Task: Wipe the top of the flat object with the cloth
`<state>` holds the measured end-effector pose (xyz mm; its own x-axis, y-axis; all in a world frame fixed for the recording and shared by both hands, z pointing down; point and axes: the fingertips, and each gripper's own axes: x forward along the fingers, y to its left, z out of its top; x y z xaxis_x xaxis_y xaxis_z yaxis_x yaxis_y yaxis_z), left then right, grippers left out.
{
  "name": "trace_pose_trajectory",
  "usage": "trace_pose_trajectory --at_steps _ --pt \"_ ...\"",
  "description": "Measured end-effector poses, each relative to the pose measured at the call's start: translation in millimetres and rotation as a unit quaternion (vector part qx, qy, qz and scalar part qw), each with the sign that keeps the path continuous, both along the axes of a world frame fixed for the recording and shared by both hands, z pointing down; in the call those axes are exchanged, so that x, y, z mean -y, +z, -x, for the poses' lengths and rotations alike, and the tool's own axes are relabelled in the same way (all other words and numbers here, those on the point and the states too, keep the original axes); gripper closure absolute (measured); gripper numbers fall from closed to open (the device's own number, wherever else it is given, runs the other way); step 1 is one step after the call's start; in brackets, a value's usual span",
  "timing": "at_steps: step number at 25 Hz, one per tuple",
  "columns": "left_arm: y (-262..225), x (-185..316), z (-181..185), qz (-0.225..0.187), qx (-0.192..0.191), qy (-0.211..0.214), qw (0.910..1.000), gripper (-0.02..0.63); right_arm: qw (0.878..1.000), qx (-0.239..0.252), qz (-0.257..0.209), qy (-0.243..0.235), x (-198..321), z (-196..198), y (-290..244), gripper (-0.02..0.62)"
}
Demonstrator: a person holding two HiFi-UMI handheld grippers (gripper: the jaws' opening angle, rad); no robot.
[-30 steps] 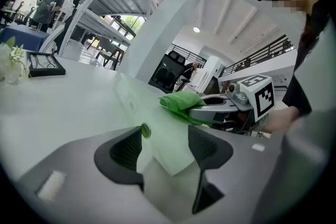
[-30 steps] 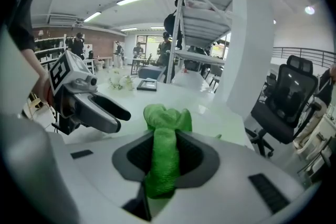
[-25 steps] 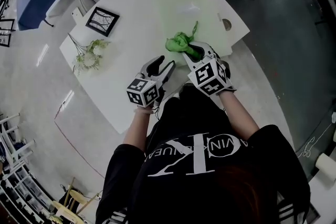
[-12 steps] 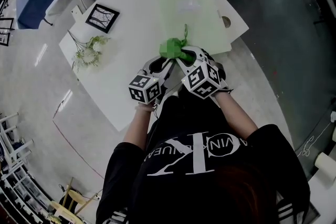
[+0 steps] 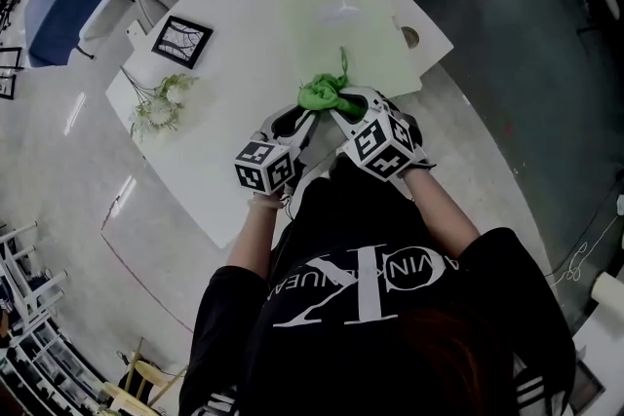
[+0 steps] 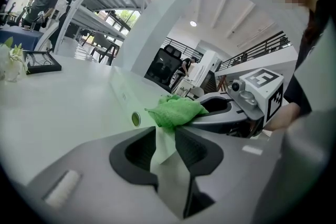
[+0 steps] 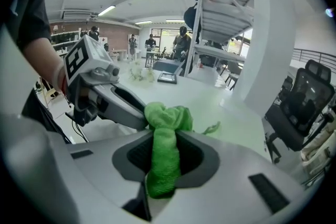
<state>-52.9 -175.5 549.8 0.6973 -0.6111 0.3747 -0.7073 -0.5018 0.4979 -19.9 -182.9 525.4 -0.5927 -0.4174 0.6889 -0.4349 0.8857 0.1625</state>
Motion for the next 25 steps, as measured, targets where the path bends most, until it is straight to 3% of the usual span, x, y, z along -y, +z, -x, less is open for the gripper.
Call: trace_pose_trajectory --at_steps 14,25 --pt "-0.7 0.0 -0.2 0.014 -0.001 0.003 0.9999 0.485 0.995 -0.009 0.001 0.101 20.4 -71.0 0.7 0.517" --pt "-0.2 0.3 -0.1 0.017 -0.001 0.004 0.9999 0.485 0.98 0.001 0.014 0.2 39.4 -128.9 3.8 0.517"
